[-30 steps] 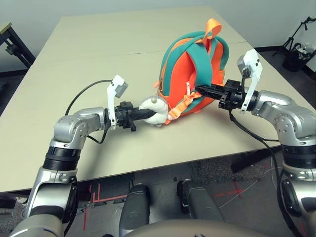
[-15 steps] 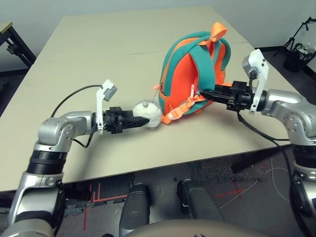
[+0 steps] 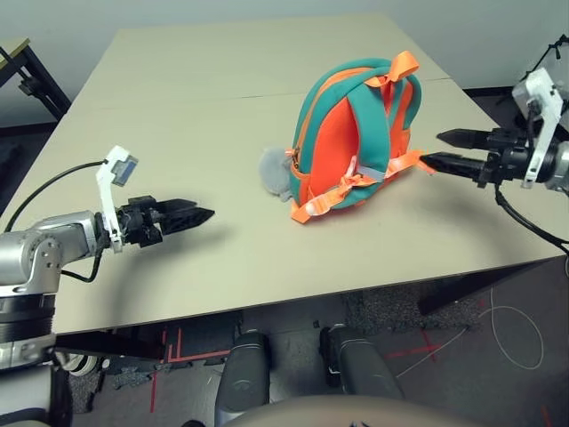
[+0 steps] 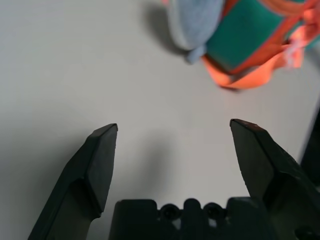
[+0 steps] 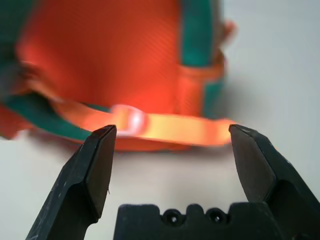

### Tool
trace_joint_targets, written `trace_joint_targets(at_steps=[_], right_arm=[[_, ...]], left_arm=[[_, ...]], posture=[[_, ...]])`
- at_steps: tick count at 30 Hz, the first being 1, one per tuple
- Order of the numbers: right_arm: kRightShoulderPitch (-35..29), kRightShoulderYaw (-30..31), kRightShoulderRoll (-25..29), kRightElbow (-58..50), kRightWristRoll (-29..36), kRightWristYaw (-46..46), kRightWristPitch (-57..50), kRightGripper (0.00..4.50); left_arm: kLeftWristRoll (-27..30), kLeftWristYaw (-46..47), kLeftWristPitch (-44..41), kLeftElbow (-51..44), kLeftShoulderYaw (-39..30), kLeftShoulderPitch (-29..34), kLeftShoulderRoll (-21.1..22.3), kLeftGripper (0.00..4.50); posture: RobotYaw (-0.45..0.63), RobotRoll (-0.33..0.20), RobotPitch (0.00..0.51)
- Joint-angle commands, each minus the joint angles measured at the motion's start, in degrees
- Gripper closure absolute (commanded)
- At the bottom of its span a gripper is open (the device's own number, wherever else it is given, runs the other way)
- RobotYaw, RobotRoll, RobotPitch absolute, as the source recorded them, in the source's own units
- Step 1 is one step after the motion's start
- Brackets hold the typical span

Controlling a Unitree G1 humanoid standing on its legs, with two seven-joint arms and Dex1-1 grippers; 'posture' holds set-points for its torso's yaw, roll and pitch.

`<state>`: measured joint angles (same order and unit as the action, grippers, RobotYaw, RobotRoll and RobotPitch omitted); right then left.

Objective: Put the pencil case into the backpack and zip it.

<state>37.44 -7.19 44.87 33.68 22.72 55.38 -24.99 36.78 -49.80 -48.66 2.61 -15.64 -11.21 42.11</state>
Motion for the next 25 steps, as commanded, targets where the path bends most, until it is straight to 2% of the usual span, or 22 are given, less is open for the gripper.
trace_joint_targets(at_steps=[1, 5, 9, 16, 25], right_arm=[[2.61, -1.75, -2.82, 12.05, -4.55, -7.55, 10.06, 0.04], [5.27, -3.43, -5.94, 22.21, -6.30, -13.62, 19.05, 0.04], [6.75, -4.81, -8.34, 28.38, -7.64, -18.47, 25.48, 0.04], [8.04, -8.28, -10.41, 34.23, -7.78, -26.49, 32.37, 0.04], [8.64, -10.06, -13.29, 35.54, -8.29, -30.63, 35.49, 0.04]], left_arm=[[-3.70, 7.16, 7.80, 0.41, -2.89, 1.33, -4.40, 0.00], [-7.20, 16.32, 18.57, 3.04, -6.70, 0.47, -10.66, 0.00], [-10.81, 22.79, 26.65, 4.23, -8.22, -0.07, -14.12, 0.00], [-16.03, 31.07, 35.61, 5.90, -8.98, 1.67, -17.36, 0.00], [-19.92, 39.37, 43.74, 11.20, -11.40, 1.98, -18.07, 0.00]], posture=[[-0.07, 0.000, 0.070], [-0.05, 0.000, 0.069], [-0.04, 0.000, 0.070], [-0.03, 0.000, 0.074], [-0.03, 0.000, 0.073]])
